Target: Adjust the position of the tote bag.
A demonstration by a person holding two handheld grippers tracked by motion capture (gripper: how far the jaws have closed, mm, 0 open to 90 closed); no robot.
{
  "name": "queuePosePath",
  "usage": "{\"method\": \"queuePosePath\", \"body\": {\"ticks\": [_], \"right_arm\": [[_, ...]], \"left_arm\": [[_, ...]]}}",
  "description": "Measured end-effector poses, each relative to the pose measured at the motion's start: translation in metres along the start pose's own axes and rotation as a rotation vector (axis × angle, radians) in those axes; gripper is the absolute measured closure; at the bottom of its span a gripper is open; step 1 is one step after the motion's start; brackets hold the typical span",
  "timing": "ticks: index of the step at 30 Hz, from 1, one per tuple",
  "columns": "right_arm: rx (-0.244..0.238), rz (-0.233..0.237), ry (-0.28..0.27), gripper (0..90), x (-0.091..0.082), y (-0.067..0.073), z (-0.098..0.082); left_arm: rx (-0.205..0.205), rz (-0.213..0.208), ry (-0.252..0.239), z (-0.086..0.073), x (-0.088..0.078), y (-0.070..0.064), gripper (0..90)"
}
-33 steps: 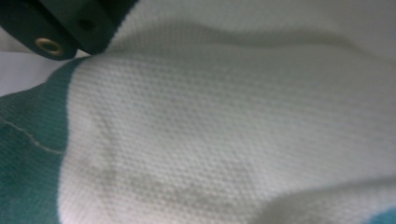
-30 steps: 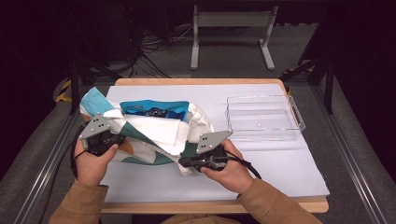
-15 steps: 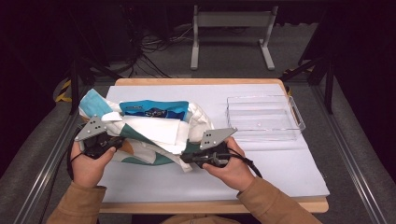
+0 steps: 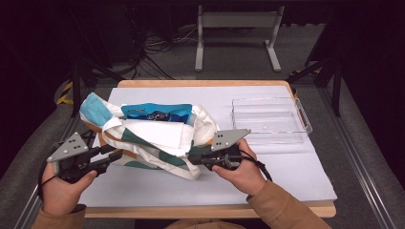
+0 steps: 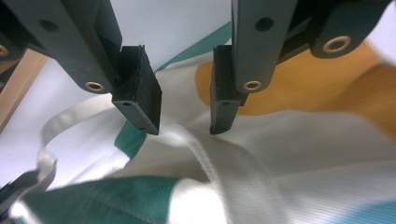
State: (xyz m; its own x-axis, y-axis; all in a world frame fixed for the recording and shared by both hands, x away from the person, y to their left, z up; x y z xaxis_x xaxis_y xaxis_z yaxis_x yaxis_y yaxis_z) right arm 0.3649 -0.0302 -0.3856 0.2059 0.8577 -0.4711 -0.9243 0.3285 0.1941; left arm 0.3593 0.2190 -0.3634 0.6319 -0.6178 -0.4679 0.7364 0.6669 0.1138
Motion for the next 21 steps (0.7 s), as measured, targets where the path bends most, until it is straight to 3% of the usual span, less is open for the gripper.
{"method": "queuePosePath", "body": {"ticks": [3, 7, 8, 13, 17, 21], "right_arm": [[0.0, 0.003, 0.003, 89.5, 0.001, 0.001, 0.0], [-0.002, 0.003, 0.01, 89.6, 0.003, 0.001, 0.0], [-0.002, 0.003, 0.01, 89.6, 0.003, 0.001, 0.0], [0.002, 0.001, 0.014, 89.6, 0.005, -0.001, 0.0], [0.003, 0.004, 0.013, 89.6, 0.005, -0.001, 0.001], [0.003, 0.008, 0.007, 89.5, 0.004, -0.001, 0.002]], "left_arm": [[0.008, 0.013, -0.027, 0.008, -0.01, 0.002, 64.1], [0.033, 0.0, -0.11, 0.035, -0.026, -0.006, 64.2], [0.033, 0.0, -0.11, 0.035, -0.026, -0.006, 64.0], [0.047, -0.016, -0.192, 0.069, -0.018, -0.011, 62.4], [0.084, -0.027, -0.193, 0.09, 0.003, -0.016, 63.4], [0.098, -0.008, -0.138, 0.087, 0.018, -0.012, 69.6]]}}
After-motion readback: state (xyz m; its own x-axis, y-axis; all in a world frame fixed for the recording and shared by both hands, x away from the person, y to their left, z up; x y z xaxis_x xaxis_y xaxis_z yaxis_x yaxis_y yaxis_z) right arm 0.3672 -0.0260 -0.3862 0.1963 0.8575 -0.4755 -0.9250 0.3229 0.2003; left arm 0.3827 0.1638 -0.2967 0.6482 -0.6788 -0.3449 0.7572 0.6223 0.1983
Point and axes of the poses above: each handheld gripper's, and its own axes: x roughly forward along the jaws, z roughly out of its top, y roughly to its left, the point moved 10 cm from there along x, roughly forward along the jaws, and after that the axes turned 10 degrees about x, right-handed, at the moved point
